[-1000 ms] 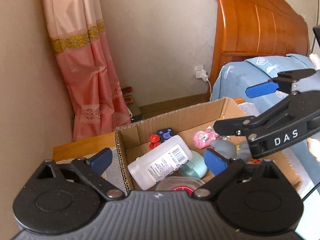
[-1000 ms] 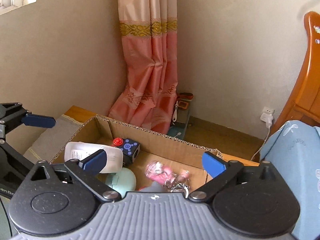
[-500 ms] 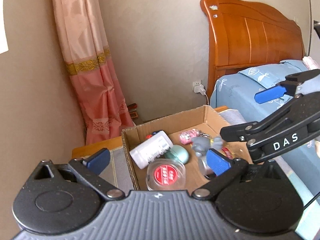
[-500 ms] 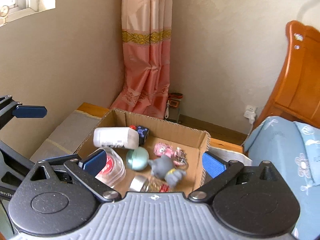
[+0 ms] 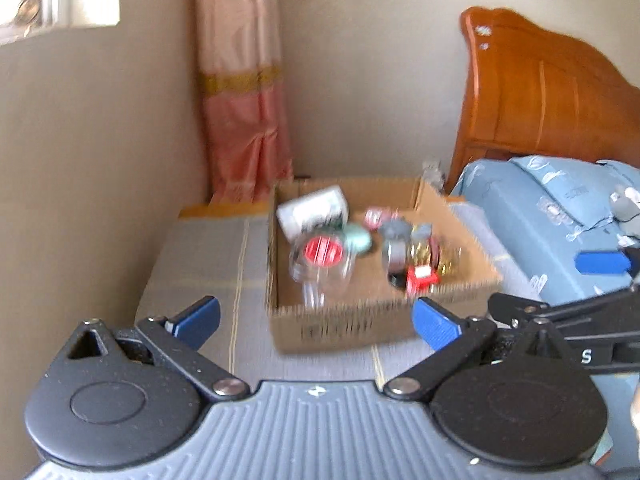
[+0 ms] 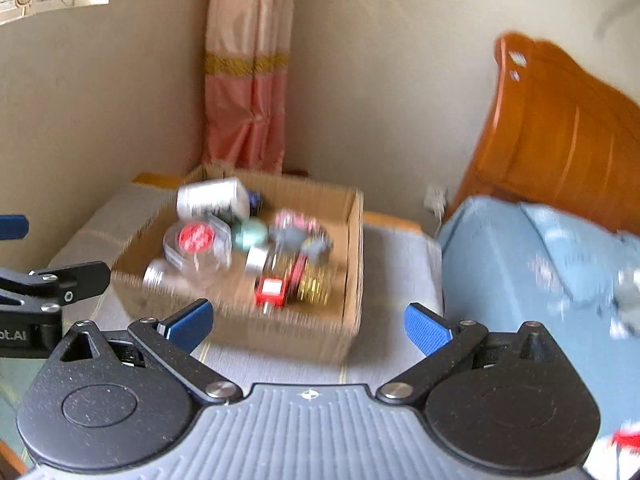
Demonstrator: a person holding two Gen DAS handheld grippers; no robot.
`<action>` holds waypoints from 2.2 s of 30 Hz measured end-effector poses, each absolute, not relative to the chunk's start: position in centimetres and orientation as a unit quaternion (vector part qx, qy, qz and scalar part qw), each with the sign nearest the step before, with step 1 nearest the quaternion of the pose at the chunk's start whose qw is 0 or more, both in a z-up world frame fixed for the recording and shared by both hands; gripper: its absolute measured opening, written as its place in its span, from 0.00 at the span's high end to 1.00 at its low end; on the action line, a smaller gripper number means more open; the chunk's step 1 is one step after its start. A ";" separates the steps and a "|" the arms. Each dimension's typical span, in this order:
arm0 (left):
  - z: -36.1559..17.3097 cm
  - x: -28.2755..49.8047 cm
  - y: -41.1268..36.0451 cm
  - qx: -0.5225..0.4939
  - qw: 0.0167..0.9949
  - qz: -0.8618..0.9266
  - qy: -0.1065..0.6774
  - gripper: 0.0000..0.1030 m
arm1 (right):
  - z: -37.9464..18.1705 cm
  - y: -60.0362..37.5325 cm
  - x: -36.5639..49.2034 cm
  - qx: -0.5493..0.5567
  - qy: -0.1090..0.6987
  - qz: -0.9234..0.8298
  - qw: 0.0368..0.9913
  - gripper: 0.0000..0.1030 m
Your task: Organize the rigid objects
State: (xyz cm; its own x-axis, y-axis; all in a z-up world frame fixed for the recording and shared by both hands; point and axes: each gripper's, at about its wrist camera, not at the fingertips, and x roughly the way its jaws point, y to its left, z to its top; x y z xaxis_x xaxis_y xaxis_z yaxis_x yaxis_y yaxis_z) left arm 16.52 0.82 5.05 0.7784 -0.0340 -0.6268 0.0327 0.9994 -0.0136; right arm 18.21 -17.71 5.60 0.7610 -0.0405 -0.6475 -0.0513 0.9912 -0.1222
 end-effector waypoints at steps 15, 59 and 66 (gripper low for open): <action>5.0 12.0 -0.2 0.026 0.941 0.021 0.336 0.01 | 4.7 -18.5 12.5 0.004 0.339 -0.035 0.940 0.00; 5.9 11.3 0.1 0.028 0.945 0.042 0.324 0.01 | 5.5 -17.5 12.0 -0.004 0.326 -0.028 0.945 0.00; 5.9 11.3 0.1 0.030 0.944 0.044 0.325 0.01 | 5.6 -17.5 12.0 -0.002 0.325 -0.027 0.945 0.00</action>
